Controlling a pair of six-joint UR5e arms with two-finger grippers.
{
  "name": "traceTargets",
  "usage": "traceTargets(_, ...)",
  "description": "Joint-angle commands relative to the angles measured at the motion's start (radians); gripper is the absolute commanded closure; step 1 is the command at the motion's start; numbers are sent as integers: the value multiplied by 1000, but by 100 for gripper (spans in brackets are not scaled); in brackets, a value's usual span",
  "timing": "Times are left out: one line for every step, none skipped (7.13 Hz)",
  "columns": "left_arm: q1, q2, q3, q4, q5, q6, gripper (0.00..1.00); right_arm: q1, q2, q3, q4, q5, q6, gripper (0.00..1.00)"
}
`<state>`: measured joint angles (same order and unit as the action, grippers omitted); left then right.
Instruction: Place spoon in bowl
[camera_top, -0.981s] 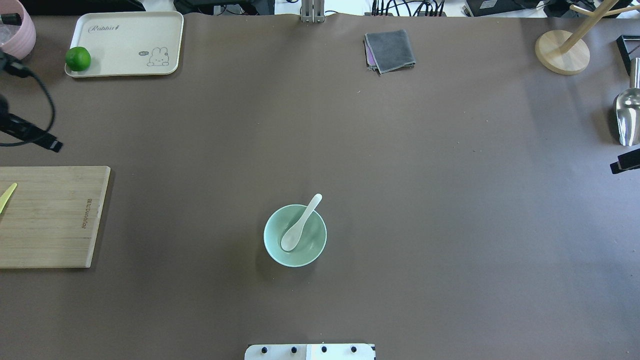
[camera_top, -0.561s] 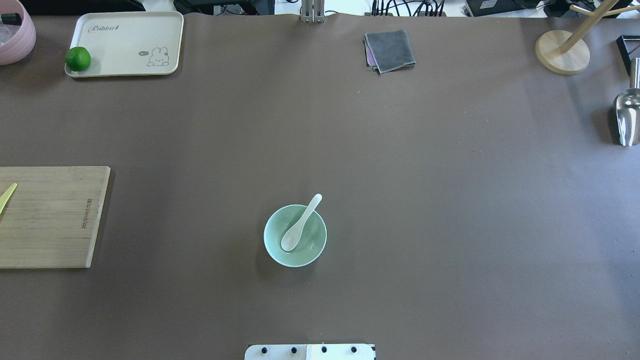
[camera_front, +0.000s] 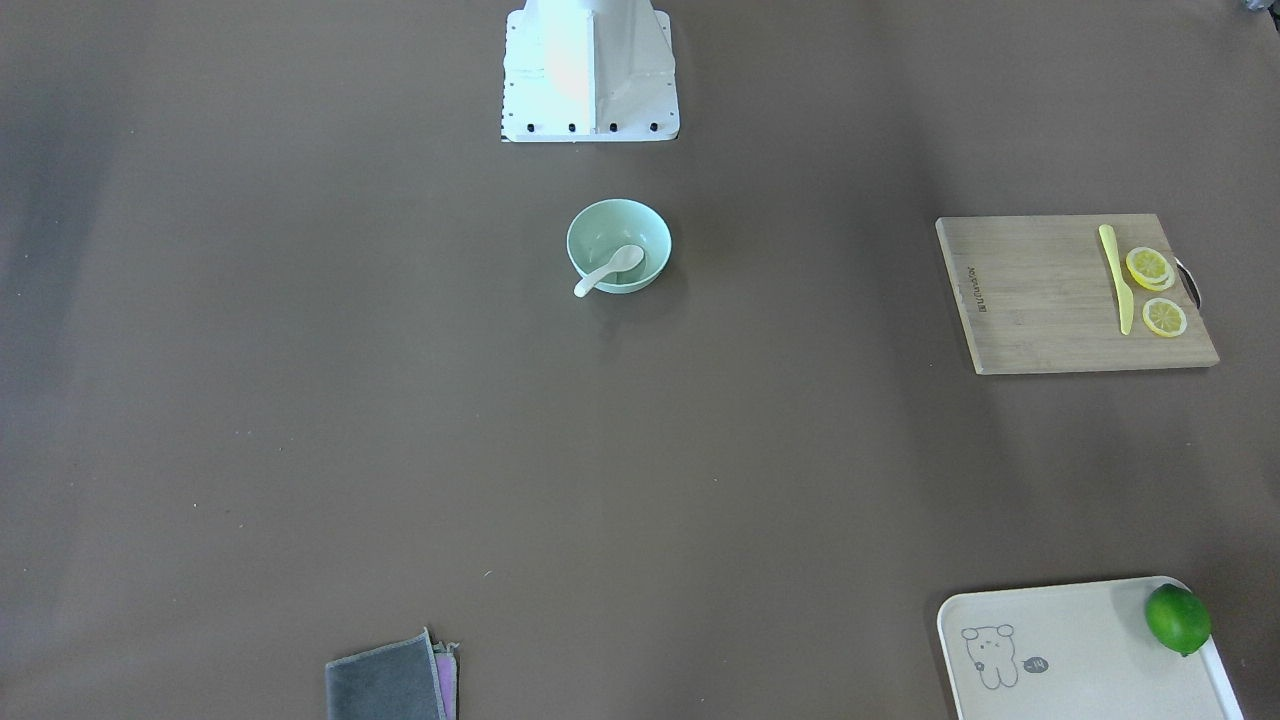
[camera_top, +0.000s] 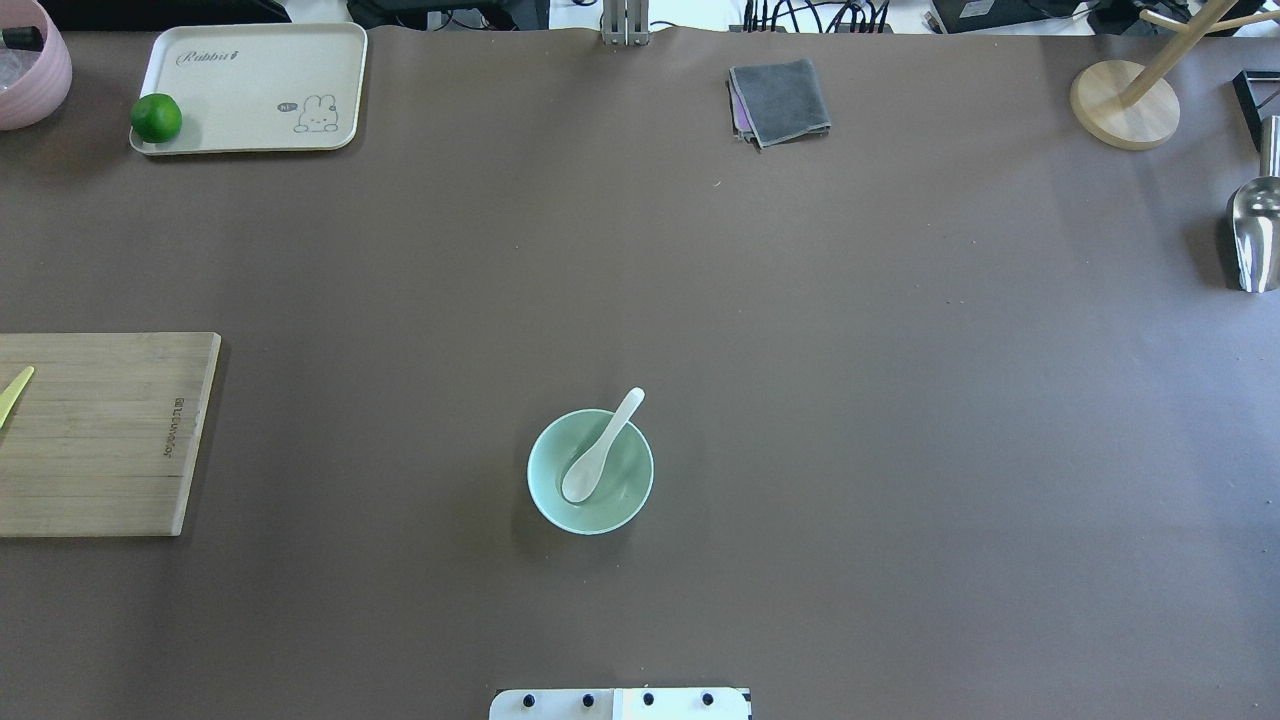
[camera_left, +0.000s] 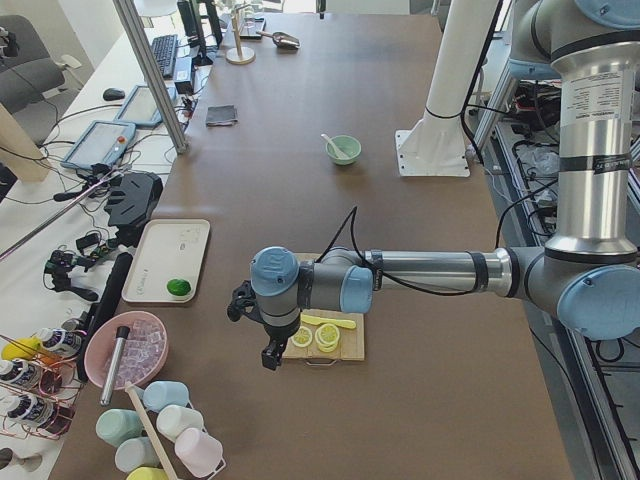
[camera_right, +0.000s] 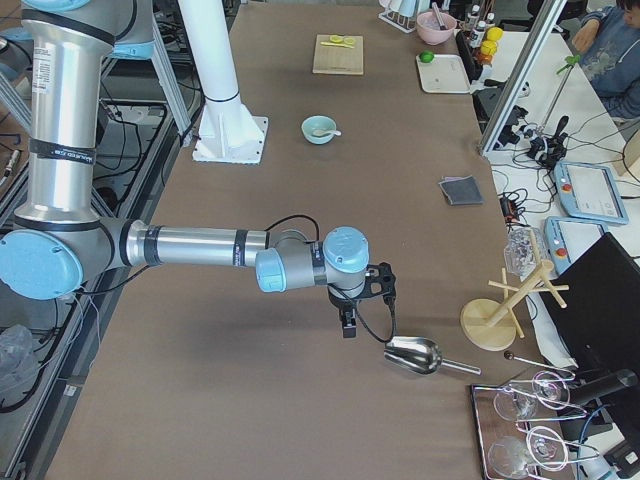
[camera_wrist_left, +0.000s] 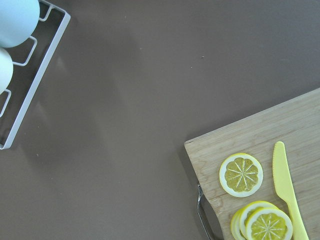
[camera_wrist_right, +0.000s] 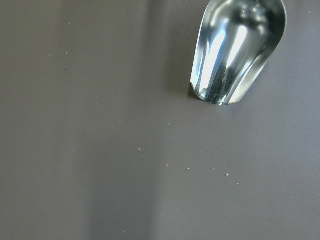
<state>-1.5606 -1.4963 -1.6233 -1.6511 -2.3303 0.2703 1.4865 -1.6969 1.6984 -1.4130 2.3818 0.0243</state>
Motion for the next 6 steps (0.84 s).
traceTargets(-4,5,-1,1,-17,-25,2,9,31,42,-81,10,-21,0)
traceTargets(-3,10,3,2,-15,-25,2,8,34,40,-78,2,-23,0)
traceTargets(-3,10,3,-6,-15,-23,2,8,34,44,-75,-1,-29,0)
traceTargets(-3,13,3,-1,-8,-25,2,8,28,50,-75,-1,-32,0)
traceTargets(-3,16,5,2,-9,-26,2,8,23,52,-69,5,-26,0)
traceTargets(-3,14,5,5,-10,-26,2,8,20,44,-63,1,-33,0)
